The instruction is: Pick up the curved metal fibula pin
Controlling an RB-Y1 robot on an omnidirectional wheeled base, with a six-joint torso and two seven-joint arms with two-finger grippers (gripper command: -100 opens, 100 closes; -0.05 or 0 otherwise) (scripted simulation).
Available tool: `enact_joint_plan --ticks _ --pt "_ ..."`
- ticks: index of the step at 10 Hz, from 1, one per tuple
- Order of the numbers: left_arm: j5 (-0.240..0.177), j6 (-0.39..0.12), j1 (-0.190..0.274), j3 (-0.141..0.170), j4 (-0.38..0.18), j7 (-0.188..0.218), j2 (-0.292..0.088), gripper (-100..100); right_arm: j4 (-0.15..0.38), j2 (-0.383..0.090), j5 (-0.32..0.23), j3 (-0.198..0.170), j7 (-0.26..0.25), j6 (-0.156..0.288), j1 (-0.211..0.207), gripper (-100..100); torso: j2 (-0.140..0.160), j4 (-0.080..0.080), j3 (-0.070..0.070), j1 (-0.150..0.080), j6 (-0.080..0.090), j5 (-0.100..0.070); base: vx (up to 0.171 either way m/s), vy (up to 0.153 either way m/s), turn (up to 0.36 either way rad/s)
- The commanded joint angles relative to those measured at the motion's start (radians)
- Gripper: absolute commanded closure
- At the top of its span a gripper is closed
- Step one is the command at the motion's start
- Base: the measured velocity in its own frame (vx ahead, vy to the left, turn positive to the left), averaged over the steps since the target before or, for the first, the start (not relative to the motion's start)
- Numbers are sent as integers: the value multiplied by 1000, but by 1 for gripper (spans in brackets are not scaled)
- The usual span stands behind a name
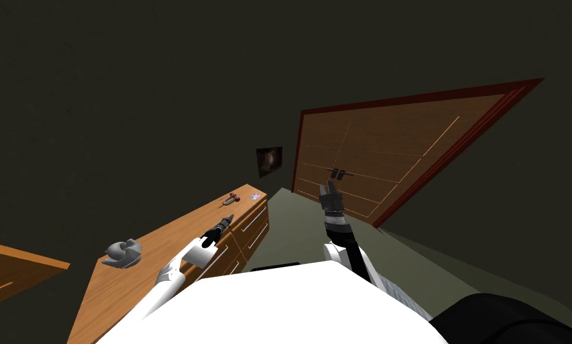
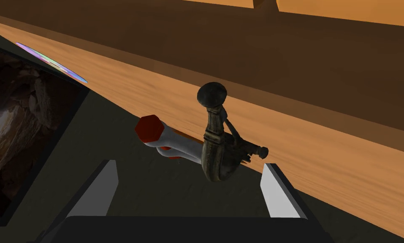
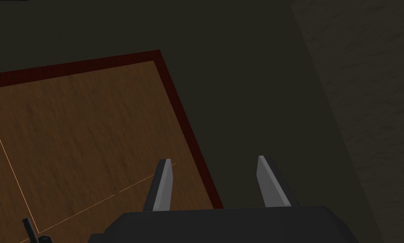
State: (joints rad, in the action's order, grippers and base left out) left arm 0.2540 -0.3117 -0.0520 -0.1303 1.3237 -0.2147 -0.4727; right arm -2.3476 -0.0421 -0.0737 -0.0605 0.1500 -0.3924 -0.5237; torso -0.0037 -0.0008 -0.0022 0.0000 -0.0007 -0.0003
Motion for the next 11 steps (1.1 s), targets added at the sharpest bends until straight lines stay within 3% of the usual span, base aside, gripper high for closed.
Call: enact_joint_plan --ticks 1,2,3,7,8,9,11 --pt "8 24 8 7 -30 -1 8 -100 0 0 0 0 0 0 0 0 0 0 0 0 0 0 76 15 -3" --pt "6 14 3 5 -17 -1 6 -100 0 0 0 0 0 0 0 0 -1 0 0 1 0 0 33 9 -2" --pt "7 18 3 5 -19 -1 7 100 0 0 0 0 0 0 0 0 1 0 1 0 0 0 6 1 0" --pt "6 17 4 6 -18 1 8 100 0 0 0 0 0 0 0 0 4 0 2 -1 0 -1 1 1 1" --pt "6 17 4 6 -18 1 8 0 0 0 0 0 0 0 0 0 4 0 2 -1 0 -1 0 0 0" --pt "-4 -7 -1 -3 10 0 -4 100 0 0 0 0 0 0 0 0 4 0 2 -1 0 -1 -58 -3 0" --pt "-3 -5 -1 -3 11 1 -3 100 0 0 0 0 0 0 0 0 10 1 5 -2 0 -1 -63 -9 2"
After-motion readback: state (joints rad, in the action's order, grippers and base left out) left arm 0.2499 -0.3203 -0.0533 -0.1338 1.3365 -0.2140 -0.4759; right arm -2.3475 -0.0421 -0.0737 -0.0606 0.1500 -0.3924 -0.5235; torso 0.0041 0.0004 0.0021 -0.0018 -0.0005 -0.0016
